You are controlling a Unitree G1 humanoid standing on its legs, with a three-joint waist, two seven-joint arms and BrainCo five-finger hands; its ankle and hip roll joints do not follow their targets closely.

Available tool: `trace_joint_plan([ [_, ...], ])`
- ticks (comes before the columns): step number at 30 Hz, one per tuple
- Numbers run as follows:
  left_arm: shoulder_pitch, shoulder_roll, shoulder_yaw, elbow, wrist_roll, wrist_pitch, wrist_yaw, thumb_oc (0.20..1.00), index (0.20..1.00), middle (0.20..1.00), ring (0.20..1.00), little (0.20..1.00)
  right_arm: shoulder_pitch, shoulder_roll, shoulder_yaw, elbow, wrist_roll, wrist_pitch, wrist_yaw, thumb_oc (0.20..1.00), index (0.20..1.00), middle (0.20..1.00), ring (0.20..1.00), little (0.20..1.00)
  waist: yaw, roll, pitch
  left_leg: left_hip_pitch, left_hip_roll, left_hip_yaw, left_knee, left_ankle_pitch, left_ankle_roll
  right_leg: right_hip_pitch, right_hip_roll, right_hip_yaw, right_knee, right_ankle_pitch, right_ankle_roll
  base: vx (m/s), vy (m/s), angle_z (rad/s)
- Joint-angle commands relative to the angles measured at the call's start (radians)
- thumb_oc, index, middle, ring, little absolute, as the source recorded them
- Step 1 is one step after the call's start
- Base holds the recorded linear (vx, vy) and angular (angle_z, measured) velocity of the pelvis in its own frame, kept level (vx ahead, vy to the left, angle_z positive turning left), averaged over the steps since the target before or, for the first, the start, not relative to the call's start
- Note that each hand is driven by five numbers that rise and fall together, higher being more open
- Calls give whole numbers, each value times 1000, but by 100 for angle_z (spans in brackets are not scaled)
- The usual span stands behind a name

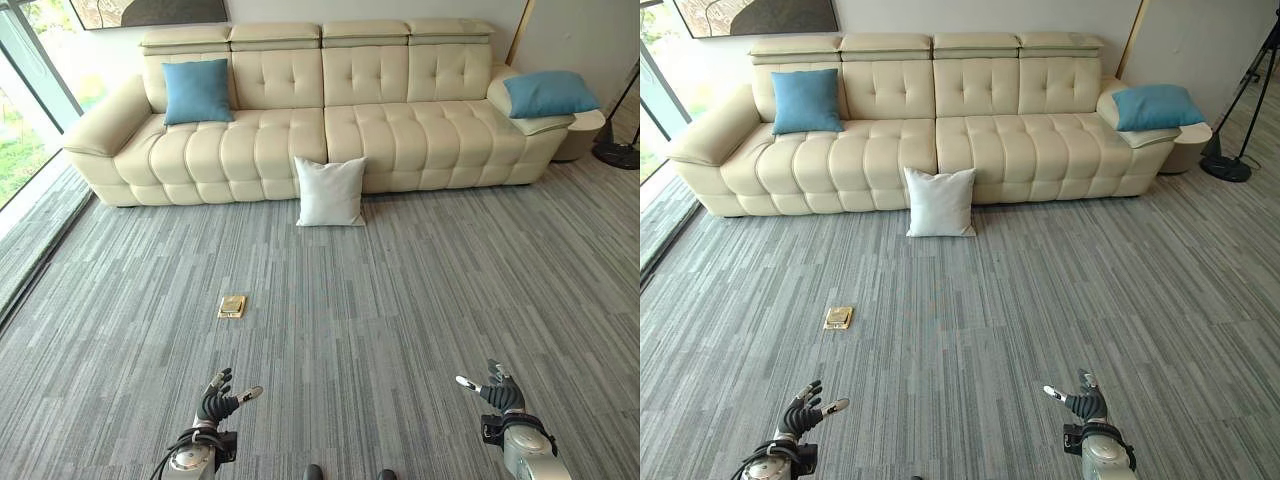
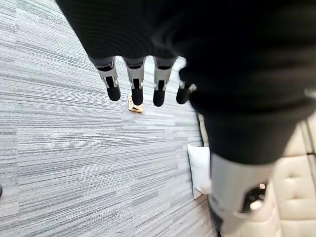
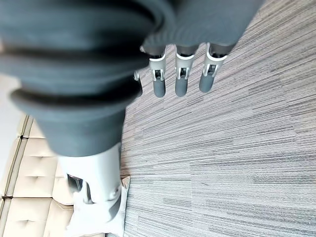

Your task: Pick up all the scattered cushions and arrange them neatly on the sofa.

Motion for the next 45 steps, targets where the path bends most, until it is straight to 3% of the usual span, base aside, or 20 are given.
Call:
trace_joint_plan([
  [1,-53,20,-22,35,-21,-27,8,1000,1000,1000,1000,1000,-60,-19,16,27,-20,-25,-7,1000,1000,1000,1000,1000,5,-19,-7,22,51,62,-1,-63,-71,12,-51,-55,1,-91,89,0,0,0],
  [45,-27,38,7,14,-10,-3,-1,1000,1000,1000,1000,1000,-51,-8,35,-17,-12,-13,6,1000,1000,1000,1000,1000,25,-26,33,23,39,49,-1,-89,-59,16,-54,-70,1,-108,94,15,4,1],
])
